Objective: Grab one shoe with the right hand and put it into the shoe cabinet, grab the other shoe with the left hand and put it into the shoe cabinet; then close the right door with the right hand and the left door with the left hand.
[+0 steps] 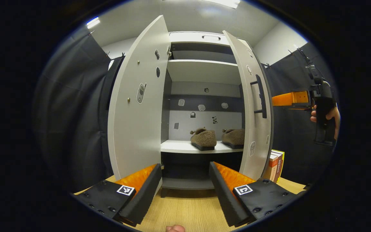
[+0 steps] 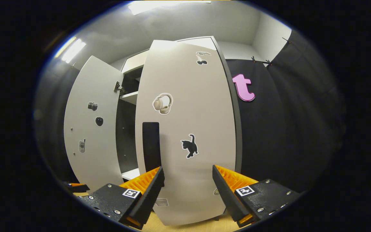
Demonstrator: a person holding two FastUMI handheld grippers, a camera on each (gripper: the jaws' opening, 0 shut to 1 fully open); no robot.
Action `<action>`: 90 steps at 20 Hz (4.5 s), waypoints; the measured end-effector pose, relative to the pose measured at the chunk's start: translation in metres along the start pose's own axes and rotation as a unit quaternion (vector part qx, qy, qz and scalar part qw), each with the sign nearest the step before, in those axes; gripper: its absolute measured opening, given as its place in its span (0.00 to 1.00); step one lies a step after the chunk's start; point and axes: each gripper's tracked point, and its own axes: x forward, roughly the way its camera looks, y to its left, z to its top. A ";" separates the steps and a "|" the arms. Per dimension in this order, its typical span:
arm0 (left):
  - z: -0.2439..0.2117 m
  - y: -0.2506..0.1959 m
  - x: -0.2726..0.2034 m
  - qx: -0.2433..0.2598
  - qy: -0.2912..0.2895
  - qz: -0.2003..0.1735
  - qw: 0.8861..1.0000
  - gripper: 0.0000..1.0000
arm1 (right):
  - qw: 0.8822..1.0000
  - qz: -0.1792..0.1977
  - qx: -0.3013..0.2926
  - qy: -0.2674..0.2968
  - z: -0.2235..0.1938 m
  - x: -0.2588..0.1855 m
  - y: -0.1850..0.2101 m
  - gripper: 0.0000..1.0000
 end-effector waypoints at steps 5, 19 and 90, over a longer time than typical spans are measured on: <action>-0.001 0.000 0.002 -0.006 0.001 0.000 1.000 0.97 | 1.000 -0.008 -0.014 0.001 -0.007 0.020 0.002 0.92; 0.000 0.014 0.005 -0.003 -0.002 0.016 1.000 0.99 | 1.000 -0.003 -0.009 0.005 -0.011 0.040 0.025 0.92; 0.145 0.230 0.030 -0.012 -0.069 0.186 0.980 0.96 | 0.992 -0.117 -0.031 0.031 -0.108 -0.143 -0.012 0.93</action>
